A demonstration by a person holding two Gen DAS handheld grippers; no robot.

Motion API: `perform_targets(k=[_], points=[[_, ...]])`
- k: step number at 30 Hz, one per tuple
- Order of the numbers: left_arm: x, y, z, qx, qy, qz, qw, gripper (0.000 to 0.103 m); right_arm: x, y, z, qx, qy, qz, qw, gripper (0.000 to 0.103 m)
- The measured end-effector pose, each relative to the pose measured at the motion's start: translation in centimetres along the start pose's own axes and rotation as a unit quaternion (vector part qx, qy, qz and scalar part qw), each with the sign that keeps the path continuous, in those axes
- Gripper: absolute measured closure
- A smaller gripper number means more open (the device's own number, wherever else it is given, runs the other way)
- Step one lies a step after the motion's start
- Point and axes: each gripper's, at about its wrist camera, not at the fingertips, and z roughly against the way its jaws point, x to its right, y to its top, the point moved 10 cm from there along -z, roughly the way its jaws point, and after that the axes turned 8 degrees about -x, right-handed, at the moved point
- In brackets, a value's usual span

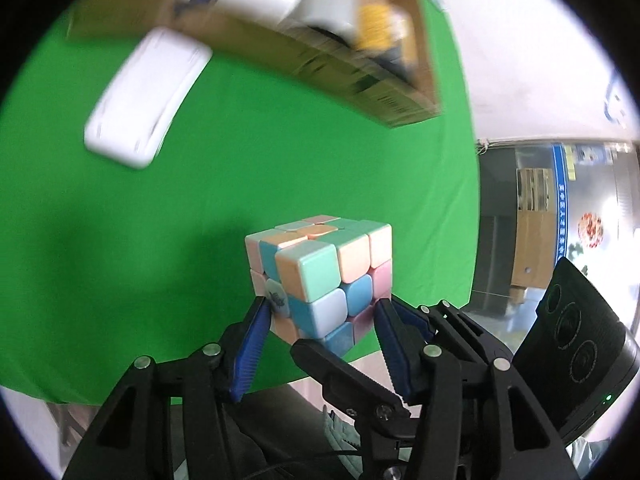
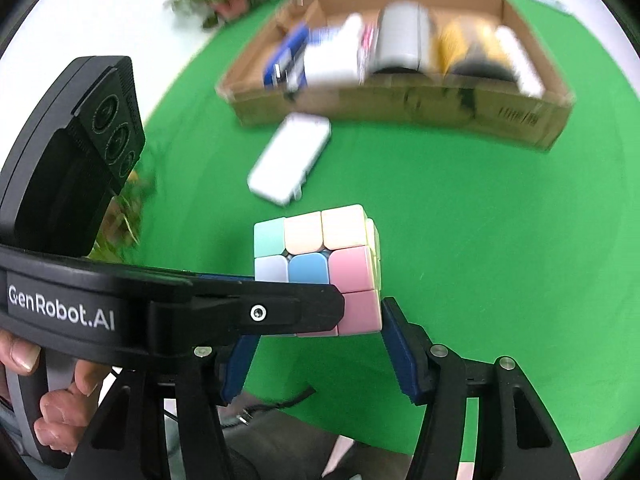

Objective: Organize rigid objects
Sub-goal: 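Close the right tool on the pastel Rubik's cube and lift it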

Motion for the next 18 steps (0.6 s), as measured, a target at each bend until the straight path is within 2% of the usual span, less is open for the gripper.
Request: perform_targets(k=[4,10,14,18], points=[[4.4,0.1,3.3,0.044,0.014,-0.047,0.9978,0.051,-1.4,1.1,5.6,0.067,-0.009,0.004,0.998,0.046],[11.5,-0.1,7.8,0.109,0.020,-0.110,0.9877,0.051,-2.0,3.0,14.8,0.157,-0.029,0.013,0.987,0.046],[14.5,0.0,10.0,0.137,0.024,-0.134,0.9812,0.051,-2.4,4.1,19.5,0.193,-0.041,0.015,0.980,0.046],[16.5,0.8,12.0,0.154,0.019,-0.150,0.9763,0.052,-2.7,4.9,22.5,0.213,-0.052,0.019,0.975,0.046]])
